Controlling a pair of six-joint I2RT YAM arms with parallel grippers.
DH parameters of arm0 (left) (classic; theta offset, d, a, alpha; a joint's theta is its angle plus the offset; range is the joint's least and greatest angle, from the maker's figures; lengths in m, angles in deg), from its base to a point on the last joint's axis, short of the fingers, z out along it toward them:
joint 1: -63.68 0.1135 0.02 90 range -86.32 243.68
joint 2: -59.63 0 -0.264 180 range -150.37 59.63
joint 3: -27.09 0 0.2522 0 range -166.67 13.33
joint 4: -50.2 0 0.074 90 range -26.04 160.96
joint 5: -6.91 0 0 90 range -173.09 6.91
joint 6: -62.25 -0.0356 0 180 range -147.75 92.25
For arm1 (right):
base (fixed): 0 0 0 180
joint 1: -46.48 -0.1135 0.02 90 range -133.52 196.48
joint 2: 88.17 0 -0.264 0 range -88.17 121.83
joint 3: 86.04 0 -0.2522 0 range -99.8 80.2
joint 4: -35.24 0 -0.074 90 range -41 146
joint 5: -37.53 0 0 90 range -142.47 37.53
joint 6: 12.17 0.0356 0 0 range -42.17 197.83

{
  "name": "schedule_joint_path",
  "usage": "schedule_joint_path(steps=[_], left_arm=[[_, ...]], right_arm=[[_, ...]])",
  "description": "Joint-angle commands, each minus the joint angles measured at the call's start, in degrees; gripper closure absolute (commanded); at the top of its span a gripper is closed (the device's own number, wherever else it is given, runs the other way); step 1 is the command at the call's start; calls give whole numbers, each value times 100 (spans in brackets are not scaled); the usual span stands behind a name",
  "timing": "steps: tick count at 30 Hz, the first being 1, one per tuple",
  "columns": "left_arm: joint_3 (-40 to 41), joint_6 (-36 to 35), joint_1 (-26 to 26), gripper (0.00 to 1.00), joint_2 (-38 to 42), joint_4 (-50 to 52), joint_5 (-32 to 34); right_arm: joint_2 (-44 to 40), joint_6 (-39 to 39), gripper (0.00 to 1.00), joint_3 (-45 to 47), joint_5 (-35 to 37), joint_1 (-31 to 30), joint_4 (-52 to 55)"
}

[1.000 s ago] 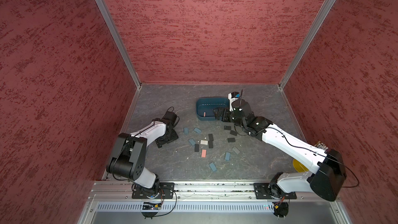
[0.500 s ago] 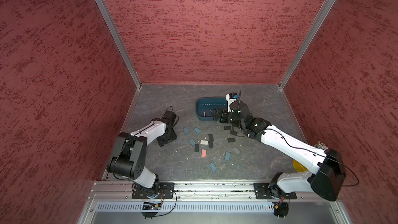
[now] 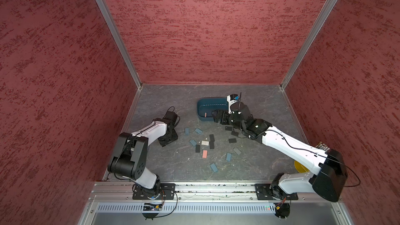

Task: Put the eraser in the storage box
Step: Pick up the eraser from the center of the board.

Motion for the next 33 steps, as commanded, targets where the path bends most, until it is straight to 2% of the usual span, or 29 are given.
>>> schedule_joint_path(steps=[1, 13, 33], left_arm=[[-16, 12, -177, 46, -116, 74, -52], [113, 308, -452, 49, 60, 45, -455], [-221, 312, -485, 50, 732, 588, -384]], right_arm=[[-93, 48, 1, 71, 167, -56, -132], [-172, 4, 1, 119, 281, -84, -92], [-328, 82, 1, 439, 590, -84, 81]])
